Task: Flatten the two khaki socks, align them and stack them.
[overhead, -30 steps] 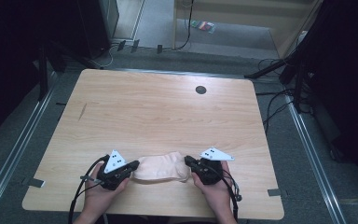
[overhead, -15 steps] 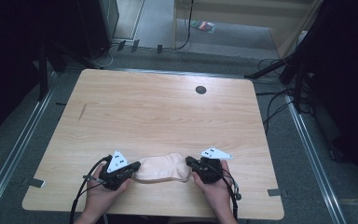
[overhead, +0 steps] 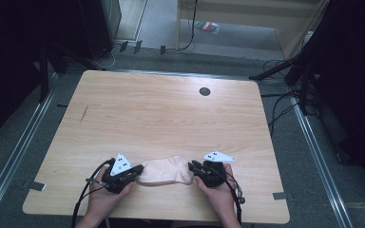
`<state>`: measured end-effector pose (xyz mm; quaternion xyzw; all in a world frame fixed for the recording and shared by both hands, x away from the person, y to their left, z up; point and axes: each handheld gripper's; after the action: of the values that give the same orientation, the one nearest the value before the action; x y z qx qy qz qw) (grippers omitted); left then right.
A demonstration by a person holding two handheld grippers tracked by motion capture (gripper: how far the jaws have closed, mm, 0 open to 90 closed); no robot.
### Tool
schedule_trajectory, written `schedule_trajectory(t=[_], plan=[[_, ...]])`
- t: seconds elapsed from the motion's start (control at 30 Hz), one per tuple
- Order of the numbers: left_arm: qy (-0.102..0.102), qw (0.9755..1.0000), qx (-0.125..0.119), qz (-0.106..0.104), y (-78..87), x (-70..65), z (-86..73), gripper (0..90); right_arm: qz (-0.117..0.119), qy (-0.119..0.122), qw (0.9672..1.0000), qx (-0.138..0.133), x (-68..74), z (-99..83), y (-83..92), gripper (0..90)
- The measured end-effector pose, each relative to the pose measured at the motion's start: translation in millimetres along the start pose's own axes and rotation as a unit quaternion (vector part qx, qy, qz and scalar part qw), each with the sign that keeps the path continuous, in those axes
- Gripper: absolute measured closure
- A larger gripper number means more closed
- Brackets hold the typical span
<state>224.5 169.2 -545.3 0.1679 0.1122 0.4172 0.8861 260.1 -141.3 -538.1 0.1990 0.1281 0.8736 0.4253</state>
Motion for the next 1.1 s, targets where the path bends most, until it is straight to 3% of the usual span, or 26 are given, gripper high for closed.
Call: schedule_trajectory(t=[0.03,0.1,0.2,0.33,0.5,0.57,0.73,0.9,1.03,1.1], plan=[[0.004,1.0,-0.006,-0.003,0.8,0.3,0.2,84.9,-0.003,-0.001,0.9999,-0.01,1.6,1.2,2.3,67.5],[0.006,0.9997,-0.021,-0.003,2.9,0.1,1.3,78.5,-0.004,0.004,0.9993,-0.038,6.7,4.1,8.5,69.3],[0.003,0.9993,-0.036,-0.009,5.8,-1.2,3.6,78.4,0.018,0.005,0.9981,-0.058,19.1,5.0,14.4,81.6],[0.002,0.9994,-0.02,-0.03,1.9,-4.0,1.3,86.1,0.05,0.021,0.9983,-0.022,34.0,-2.9,5.9,90.0],[-0.011,0.9997,0.009,-0.018,-3.2,-2.9,-2.6,83.7,0.036,0.016,0.9985,0.039,30.4,-17.3,-5.3,90.0],[-0.002,0.9998,0.011,-0.018,-4.2,-0.6,-3.5,82.4,0.041,-0.002,0.9985,0.037,27.3,-18.9,-2.4,90.0],[-0.022,0.9997,0.015,-0.002,-6.9,-2.3,-3.3,80.0,0.035,0.001,0.9986,0.039,30.2,-20.7,1.4,90.0],[-0.022,0.9997,0.012,0.007,-9.9,-0.4,-2.7,79.5,0.036,-0.005,0.9987,0.036,31.5,-21.0,1.8,87.9],[-0.013,0.9998,0.006,0.012,-9.6,3.1,-2.7,75.0,0.043,-0.012,0.999,0.009,30.1,-16.5,6.0,83.8],[0.001,0.9999,-0.012,0.003,-6.9,6.5,-3.1,69.3,0.043,-0.011,0.9989,-0.015,26.6,-12.2,10.0,80.2]])
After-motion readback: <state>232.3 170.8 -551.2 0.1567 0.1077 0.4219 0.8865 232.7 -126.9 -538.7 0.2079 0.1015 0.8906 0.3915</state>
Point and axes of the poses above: each handheld gripper's, and its own axes: y roughly backward along the jaws, z roughly out of its top, x roughly to its left, and after that the axes turned 15 degrees about -x, right-handed
